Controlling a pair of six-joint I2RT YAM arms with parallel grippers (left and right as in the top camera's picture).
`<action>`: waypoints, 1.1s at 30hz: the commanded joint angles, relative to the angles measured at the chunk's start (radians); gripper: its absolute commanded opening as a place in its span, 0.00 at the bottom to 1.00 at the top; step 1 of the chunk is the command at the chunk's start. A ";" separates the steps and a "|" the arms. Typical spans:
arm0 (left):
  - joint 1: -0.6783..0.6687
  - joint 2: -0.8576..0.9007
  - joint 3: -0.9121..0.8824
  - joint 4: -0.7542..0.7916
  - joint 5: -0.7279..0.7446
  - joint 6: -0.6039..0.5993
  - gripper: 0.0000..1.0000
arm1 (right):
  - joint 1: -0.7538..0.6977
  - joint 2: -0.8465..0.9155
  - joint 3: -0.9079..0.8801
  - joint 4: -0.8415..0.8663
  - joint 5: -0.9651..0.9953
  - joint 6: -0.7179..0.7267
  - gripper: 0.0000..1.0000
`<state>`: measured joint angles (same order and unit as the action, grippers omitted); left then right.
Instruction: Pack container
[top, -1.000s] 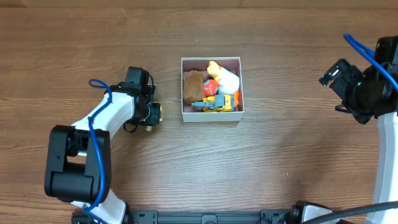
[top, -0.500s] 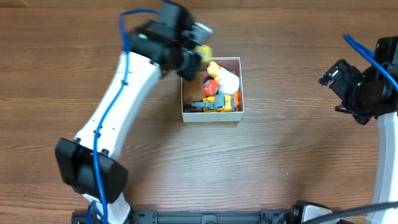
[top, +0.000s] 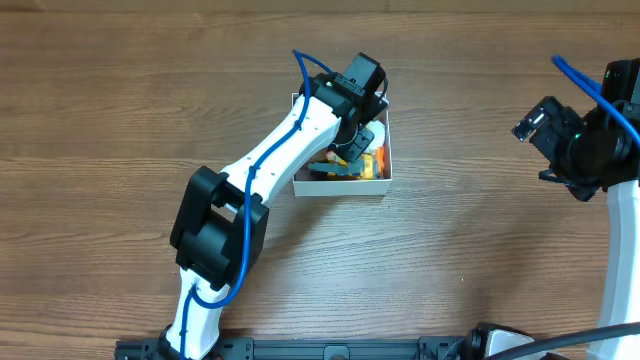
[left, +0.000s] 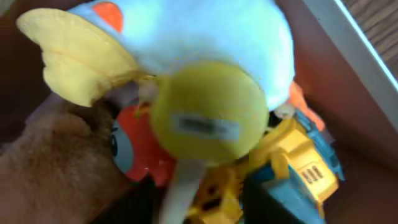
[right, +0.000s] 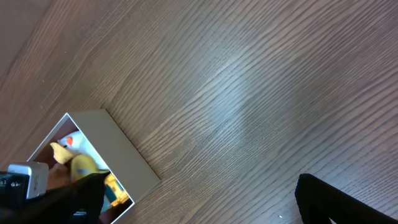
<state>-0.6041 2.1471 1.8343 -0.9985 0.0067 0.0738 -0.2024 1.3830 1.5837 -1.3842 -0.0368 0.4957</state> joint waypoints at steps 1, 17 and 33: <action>0.004 -0.018 0.001 -0.006 -0.016 -0.008 1.00 | -0.003 -0.013 0.014 0.001 0.009 -0.007 1.00; 0.295 -0.579 0.336 -0.495 -0.328 -0.369 1.00 | 0.037 -0.178 0.014 0.193 -0.343 -0.429 1.00; 0.388 -0.694 0.334 -0.649 -0.349 -0.370 1.00 | 0.098 -0.283 0.014 0.169 -0.339 -0.447 1.00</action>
<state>-0.2207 1.4555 2.1666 -1.6489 -0.3336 -0.2806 -0.1078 1.0916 1.5837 -1.2186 -0.3691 0.0578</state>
